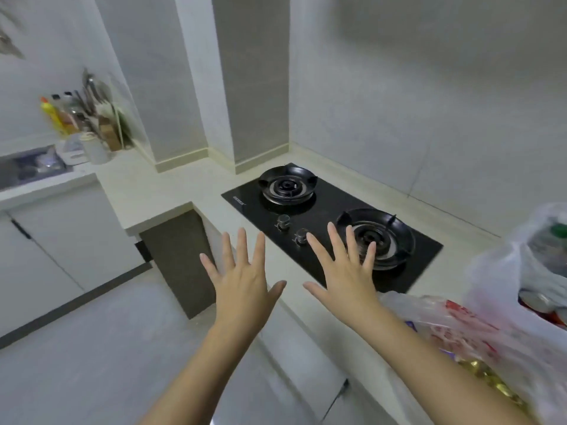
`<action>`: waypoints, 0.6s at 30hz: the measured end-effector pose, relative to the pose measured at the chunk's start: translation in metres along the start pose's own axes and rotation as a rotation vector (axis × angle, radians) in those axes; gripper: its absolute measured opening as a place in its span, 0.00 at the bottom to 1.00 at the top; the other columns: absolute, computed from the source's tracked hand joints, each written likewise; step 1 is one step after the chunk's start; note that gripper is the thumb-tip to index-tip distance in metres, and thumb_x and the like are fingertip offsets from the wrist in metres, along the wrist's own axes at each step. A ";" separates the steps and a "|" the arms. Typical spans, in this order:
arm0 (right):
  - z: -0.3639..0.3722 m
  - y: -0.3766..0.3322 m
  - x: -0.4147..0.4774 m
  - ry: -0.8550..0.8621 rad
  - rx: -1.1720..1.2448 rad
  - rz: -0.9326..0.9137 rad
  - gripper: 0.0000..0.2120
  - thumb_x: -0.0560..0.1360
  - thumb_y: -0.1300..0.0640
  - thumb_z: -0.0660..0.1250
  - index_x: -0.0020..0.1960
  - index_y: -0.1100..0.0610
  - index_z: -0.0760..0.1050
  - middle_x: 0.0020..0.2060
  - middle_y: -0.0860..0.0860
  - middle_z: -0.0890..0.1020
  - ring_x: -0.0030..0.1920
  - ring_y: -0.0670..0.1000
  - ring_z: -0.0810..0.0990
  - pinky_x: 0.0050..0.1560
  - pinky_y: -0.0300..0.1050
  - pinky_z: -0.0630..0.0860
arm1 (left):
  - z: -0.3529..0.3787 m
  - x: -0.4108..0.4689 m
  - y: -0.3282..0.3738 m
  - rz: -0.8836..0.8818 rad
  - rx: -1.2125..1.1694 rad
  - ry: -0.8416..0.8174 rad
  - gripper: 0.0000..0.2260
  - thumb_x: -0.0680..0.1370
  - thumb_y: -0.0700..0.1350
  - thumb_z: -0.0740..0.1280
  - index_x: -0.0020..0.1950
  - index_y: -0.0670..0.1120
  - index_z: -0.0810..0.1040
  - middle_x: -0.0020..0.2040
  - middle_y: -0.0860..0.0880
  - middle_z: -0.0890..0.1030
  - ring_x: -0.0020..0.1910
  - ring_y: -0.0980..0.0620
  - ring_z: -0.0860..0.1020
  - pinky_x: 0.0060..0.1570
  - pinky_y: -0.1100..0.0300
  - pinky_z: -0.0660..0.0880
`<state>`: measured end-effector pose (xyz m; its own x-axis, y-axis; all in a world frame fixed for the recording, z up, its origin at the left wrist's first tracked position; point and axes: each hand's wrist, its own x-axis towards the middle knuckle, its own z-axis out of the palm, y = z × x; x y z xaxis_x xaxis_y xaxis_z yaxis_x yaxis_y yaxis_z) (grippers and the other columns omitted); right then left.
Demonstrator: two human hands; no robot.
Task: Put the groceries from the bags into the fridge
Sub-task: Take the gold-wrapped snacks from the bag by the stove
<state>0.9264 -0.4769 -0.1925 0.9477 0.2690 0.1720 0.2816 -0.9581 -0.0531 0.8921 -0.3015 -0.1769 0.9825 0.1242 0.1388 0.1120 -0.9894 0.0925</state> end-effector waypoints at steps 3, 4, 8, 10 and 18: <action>0.009 0.040 -0.012 -0.055 0.015 0.171 0.40 0.78 0.38 0.60 0.79 0.42 0.39 0.79 0.53 0.38 0.77 0.61 0.34 0.72 0.69 0.38 | 0.022 0.019 0.034 0.126 -0.031 -0.055 0.40 0.78 0.66 0.56 0.79 0.53 0.37 0.79 0.45 0.37 0.76 0.39 0.33 0.69 0.31 0.38; 0.011 0.053 -0.017 -0.070 0.012 0.224 0.39 0.78 0.38 0.59 0.79 0.42 0.37 0.79 0.53 0.37 0.77 0.61 0.33 0.73 0.68 0.38 | 0.028 0.024 0.045 0.165 -0.045 -0.065 0.40 0.78 0.66 0.57 0.79 0.53 0.37 0.79 0.45 0.38 0.77 0.39 0.34 0.69 0.31 0.38; 0.014 0.103 -0.046 -0.120 0.066 0.376 0.35 0.80 0.42 0.57 0.78 0.41 0.38 0.78 0.51 0.34 0.76 0.57 0.30 0.75 0.61 0.40 | 0.055 0.035 0.092 0.336 -0.103 -0.118 0.40 0.77 0.66 0.59 0.79 0.53 0.40 0.80 0.45 0.42 0.77 0.41 0.36 0.70 0.31 0.40; 0.013 0.122 -0.065 -0.134 0.097 0.432 0.33 0.80 0.45 0.58 0.79 0.41 0.43 0.79 0.51 0.37 0.78 0.57 0.34 0.76 0.60 0.45 | 0.067 0.032 0.114 0.405 -0.141 -0.139 0.40 0.76 0.65 0.61 0.80 0.53 0.42 0.80 0.45 0.44 0.78 0.41 0.37 0.70 0.32 0.40; 0.017 0.186 -0.129 -0.010 0.319 0.428 0.10 0.74 0.58 0.70 0.54 0.48 0.80 0.55 0.41 0.76 0.51 0.48 0.80 0.48 0.45 0.79 | 0.096 0.001 0.187 0.626 -0.280 -0.248 0.32 0.71 0.59 0.72 0.72 0.52 0.67 0.73 0.46 0.68 0.75 0.43 0.62 0.70 0.32 0.53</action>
<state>0.8590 -0.6886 -0.2415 0.9888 -0.1369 0.0596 -0.1004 -0.9051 -0.4132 0.9284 -0.4937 -0.2541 0.8583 -0.5126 0.0238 -0.4920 -0.8088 0.3222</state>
